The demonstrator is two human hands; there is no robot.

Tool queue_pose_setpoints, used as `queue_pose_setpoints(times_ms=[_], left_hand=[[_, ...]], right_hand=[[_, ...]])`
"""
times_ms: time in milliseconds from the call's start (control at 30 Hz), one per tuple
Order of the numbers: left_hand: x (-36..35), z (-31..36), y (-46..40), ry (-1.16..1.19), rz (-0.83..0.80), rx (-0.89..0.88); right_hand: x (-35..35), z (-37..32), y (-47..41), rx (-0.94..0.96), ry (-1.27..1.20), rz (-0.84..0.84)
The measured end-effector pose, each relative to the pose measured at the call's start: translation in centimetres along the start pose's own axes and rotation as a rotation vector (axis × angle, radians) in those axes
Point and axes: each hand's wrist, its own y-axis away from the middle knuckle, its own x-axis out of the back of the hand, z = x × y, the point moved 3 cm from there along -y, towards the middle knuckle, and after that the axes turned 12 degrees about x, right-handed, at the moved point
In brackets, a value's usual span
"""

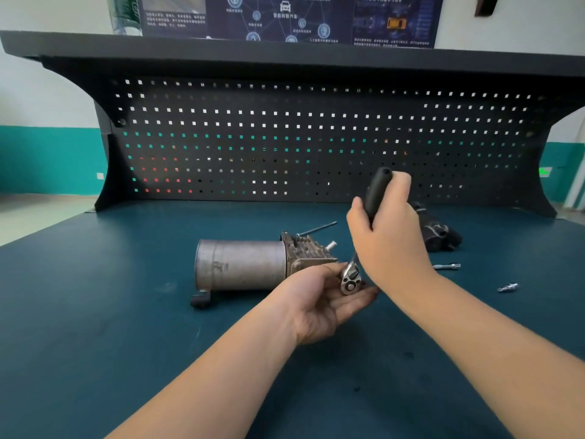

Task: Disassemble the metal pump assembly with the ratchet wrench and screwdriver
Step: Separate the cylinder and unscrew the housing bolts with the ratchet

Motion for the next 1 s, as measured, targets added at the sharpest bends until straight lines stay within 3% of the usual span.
queue_pose_setpoints(times_ms=[67,167,233,300,367,400,433,567,633,700,733,800,867,900,1000], left_hand=[[0.1,-0.1,-0.1,-0.053,0.022,-0.009],[0.1,-0.2,-0.3,-0.093,0.047,-0.037],[0.0,-0.3,-0.5,-0.121,0.075,-0.057],[-0.1,-0.5,-0.6,-0.136,0.097,-0.072],[-0.3,-0.6,-0.7,-0.154,0.111,-0.086],[-0.3,-0.7,-0.8,-0.16,0.119,-0.091],[-0.2,-0.7,-0.9,-0.157,0.129,-0.094],[-0.3,-1.1,-0.9,-0.091,0.143,-0.119],[-0.4,-1.1,-0.1,-0.111,0.177,-0.143],[-0.1,-0.3,1.1,-0.337,0.329,-0.244],[0.3,0.6,1.7,-0.603,0.496,-0.364],[0.5,3.0,3.3,-1.199,0.894,-0.758],[0.6,4.9,4.8,-1.494,1.101,-1.129],[1.3,5.6,4.7,-1.614,1.117,-1.124],[4.6,6.3,2.8,-1.97,1.136,-0.686]], right_hand=[[0.1,0.6,1.3,0.003,-0.052,0.113],[-0.1,2.3,3.6,-0.183,-0.148,0.425],[-0.6,4.7,4.8,-0.494,-0.228,0.55],[-1.6,7.6,6.2,-0.931,-0.387,0.507],[-2.5,8.8,7.2,-1.212,-0.522,0.415],[-2.5,8.8,7.1,-1.217,-0.506,0.406],[-2.1,8.5,6.6,-1.107,-0.435,0.412],[0.5,3.0,3.3,-0.174,-0.134,0.307],[0.1,0.2,3.2,0.079,-0.028,0.171],[-0.5,-1.1,3.5,0.125,0.001,0.127],[-0.6,-1.2,3.7,0.103,-0.022,0.144],[-0.4,-0.5,3.8,0.033,-0.079,0.208],[0.0,0.8,3.8,-0.084,-0.145,0.262],[0.2,1.5,3.9,-0.142,-0.178,0.277],[0.3,3.2,3.9,-0.252,-0.216,0.286]])
